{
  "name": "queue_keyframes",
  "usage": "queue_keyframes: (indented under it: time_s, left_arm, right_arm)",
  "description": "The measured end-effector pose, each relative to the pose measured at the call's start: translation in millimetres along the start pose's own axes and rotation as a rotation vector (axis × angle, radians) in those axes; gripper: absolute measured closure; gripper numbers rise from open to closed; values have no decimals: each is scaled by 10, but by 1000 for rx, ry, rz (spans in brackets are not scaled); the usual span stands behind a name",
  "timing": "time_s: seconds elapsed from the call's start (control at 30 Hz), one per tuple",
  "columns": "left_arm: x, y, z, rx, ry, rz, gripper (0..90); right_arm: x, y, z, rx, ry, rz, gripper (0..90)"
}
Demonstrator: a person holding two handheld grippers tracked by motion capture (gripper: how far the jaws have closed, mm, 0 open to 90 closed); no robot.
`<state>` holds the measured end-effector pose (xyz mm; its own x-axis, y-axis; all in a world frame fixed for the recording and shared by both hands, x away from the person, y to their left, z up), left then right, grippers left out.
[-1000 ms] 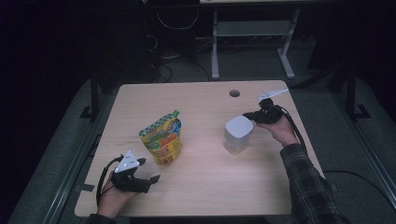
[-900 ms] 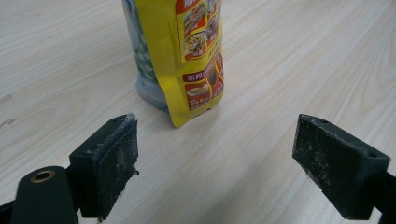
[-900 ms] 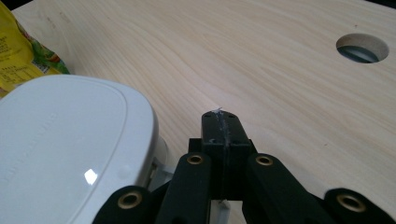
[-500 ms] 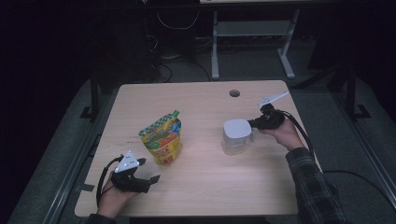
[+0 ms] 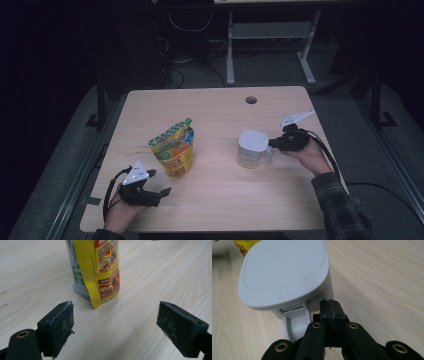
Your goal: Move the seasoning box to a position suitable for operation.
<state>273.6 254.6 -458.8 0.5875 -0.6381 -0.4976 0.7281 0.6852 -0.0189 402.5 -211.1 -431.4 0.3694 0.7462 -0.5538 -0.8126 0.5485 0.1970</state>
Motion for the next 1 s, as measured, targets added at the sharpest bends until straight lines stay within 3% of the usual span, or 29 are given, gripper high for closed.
queue_keyframes:
  time_s: [0.2, 0.3, 0.33, 0.43, 0.6, 0.7, 1.0]
  left_arm:
    - [-4, -3, 6, -1, -2, 0, 136]
    - [-7, 4, -1, -5, 1, -1, 135]
    - [-8, 6, -2, -7, 3, -2, 136]
    - [-10, 8, -2, -7, 2, -1, 136]
    - [-19, 13, -1, -10, 4, 3, 136]
    - [-19, 23, -5, -10, 3, 4, 136]
    - [-6, 17, -14, -17, 4, -3, 135]
  right_arm:
    - [-76, 50, -43, -12, -22, -50, 898]
    - [-184, 34, -102, 17, -56, -67, 824]
    - [-258, 33, -136, 29, -88, -56, 762]
    - [-313, 53, -161, 30, -101, -54, 724]
    - [-428, 140, -164, 14, -126, 10, 623]
    - [-380, 249, -141, -31, -101, 18, 572]
    - [-145, 268, -144, -75, -42, 9, 549]
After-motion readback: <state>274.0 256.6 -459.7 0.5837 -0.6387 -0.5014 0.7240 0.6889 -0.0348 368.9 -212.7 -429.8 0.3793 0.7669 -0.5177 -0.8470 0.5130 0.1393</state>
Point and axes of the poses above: each handheld gripper's, and its own axes: x roughly forward along the jaws, z roughly out of its top, y roughly to its left, the point moved 2 cm from there along x, roughly forward along the jaws, and after that the axes turned 8 degrees about -y, right-handed, at the moved point
